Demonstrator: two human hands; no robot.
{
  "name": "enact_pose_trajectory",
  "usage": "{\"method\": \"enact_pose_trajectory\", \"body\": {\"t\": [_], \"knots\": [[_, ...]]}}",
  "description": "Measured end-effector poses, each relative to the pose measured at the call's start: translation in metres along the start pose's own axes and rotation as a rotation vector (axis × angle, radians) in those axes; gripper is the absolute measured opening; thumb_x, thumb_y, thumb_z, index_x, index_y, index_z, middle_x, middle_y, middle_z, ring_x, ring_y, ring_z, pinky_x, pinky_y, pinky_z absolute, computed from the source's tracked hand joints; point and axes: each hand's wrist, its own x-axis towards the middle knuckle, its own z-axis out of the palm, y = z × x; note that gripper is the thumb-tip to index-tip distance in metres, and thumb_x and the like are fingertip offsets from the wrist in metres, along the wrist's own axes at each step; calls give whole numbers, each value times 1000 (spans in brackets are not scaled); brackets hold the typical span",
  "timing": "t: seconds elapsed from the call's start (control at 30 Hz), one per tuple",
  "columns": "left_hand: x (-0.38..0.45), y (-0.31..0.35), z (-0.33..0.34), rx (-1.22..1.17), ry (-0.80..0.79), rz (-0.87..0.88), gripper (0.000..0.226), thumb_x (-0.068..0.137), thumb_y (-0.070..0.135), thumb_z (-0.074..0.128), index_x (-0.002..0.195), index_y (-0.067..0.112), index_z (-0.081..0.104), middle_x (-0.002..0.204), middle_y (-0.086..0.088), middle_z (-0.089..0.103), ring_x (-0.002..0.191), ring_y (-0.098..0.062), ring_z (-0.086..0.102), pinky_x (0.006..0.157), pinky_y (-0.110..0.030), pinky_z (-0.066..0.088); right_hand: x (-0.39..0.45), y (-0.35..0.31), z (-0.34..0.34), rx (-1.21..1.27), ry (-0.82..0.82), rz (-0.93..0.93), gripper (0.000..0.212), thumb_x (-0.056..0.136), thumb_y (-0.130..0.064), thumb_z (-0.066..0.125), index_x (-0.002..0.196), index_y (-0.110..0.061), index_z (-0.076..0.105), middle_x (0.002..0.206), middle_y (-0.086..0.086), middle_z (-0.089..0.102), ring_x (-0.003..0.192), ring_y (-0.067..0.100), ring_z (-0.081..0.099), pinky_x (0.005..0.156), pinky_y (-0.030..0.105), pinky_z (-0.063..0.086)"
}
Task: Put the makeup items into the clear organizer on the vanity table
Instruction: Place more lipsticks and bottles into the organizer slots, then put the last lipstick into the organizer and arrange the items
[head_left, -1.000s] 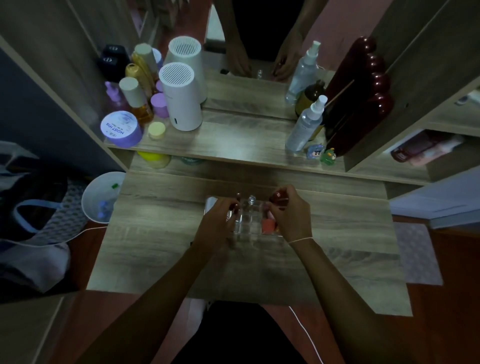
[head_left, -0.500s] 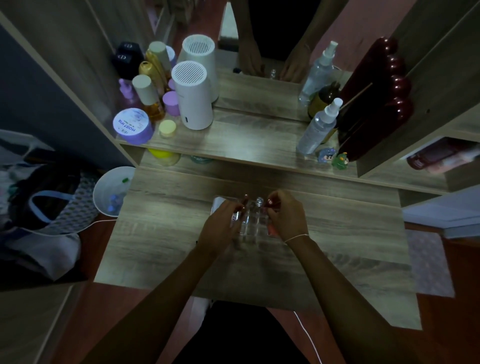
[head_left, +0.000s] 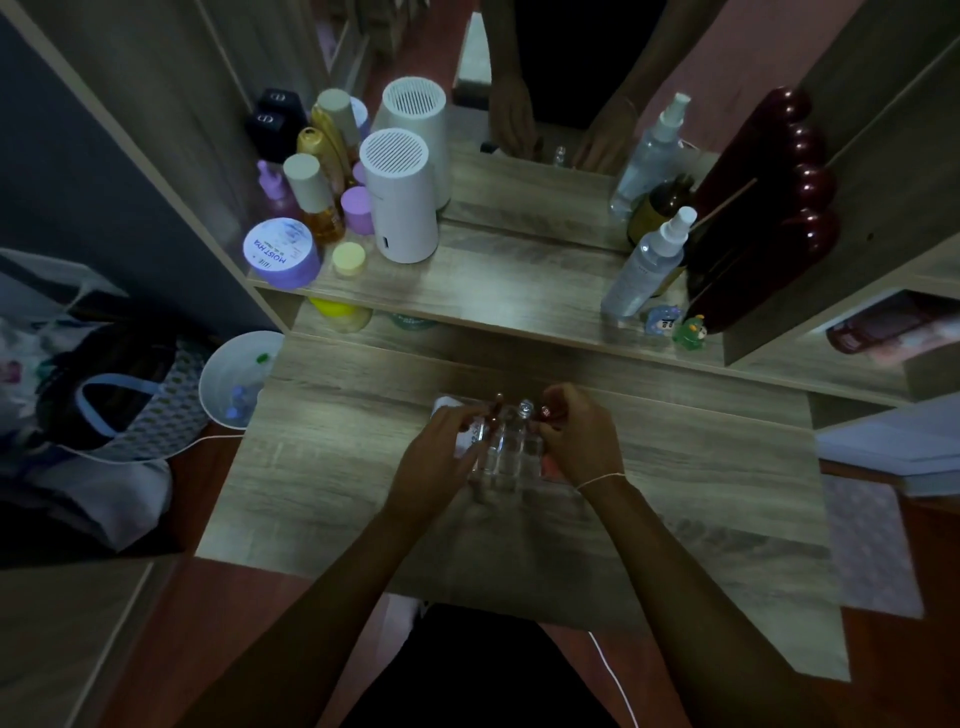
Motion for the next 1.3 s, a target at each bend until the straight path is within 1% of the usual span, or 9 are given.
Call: {"method": "enact_pose_trajectory", "body": {"t": [0.07, 0.17, 0.3, 0.4, 0.5, 0.63, 0.87, 1.13, 1.3], "knots": [[-6, -5, -8, 2, 49, -32, 30, 88, 29, 62, 114, 17, 54, 113, -2, 61, 87, 7, 53, 77, -9, 37, -2, 1, -4, 21, -10, 4, 43, 71, -8, 79, 109, -13, 60, 102, 9, 69, 90, 20, 65, 85, 42, 55], [-18, -22, -25, 56, 142, -79, 30, 90, 22, 62, 118, 13, 55, 114, -6, 62, 97, -8, 56, 79, -17, 41, -9, 3, -14, 39, 30, -9, 53, 70, -8, 79, 117, -9, 57, 112, 12, 66, 99, 24, 63, 90, 40, 52], [-35, -52, -46, 165, 210, -132, 30, 93, 18, 56, 122, 12, 53, 115, -11, 61, 101, -22, 59, 82, -28, 45, -25, 2, -23, 33, 188, -82, 36, 75, -8, 75, 107, -10, 60, 102, 10, 63, 89, 23, 61, 80, 45, 53], [-45, -74, -53, 256, 223, -157, 33, 94, 20, 52, 126, 10, 50, 123, -14, 59, 111, -27, 57, 93, -34, 43, -40, -9, -14, 73, 222, -110, 21, 77, -10, 72, 91, -20, 59, 85, -4, 59, 71, 14, 56, 66, 43, 52], [-55, -95, -50, 429, 191, -170, 45, 94, 33, 44, 133, 8, 45, 135, -17, 53, 124, -29, 49, 104, -44, 41, -58, -21, 13, 107, 115, -219, 15, 83, -13, 66, 85, -24, 57, 77, -13, 54, 68, 11, 54, 63, 40, 51], [-67, -115, -35, 577, 117, -259, 51, 96, 37, 36, 136, 6, 42, 144, -22, 42, 133, -37, 40, 107, -56, 35, -78, -34, 59, 85, -159, -373, 15, 84, -11, 64, 98, -16, 64, 94, 5, 65, 77, 21, 61, 69, 37, 53], [-75, -130, -24, 589, 135, -312, 52, 97, 41, 31, 142, 14, 35, 151, -14, 36, 142, -27, 28, 115, -50, 22, -77, -40, 109, -94, -410, -462, 40, 82, -9, 59, 121, -17, 57, 127, 6, 56, 112, 25, 57, 94, 38, 48], [-76, -135, -23, 560, 169, -305, 52, 98, 43, 32, 143, 17, 32, 153, -10, 34, 144, -22, 24, 118, -45, 17, -65, -23, 121, -179, -457, -347, 44, 89, -10, 57, 132, -10, 49, 135, 14, 48, 114, 33, 55, 93, 42, 47], [-76, -136, -22, 556, 185, -307, 52, 97, 43, 34, 143, 18, 33, 153, -9, 34, 144, -21, 24, 118, -42, 14, -66, -17, 120, -93, -416, -296, 33, 90, -11, 59, 123, -6, 57, 127, 16, 53, 111, 30, 56, 93, 37, 45]]}}
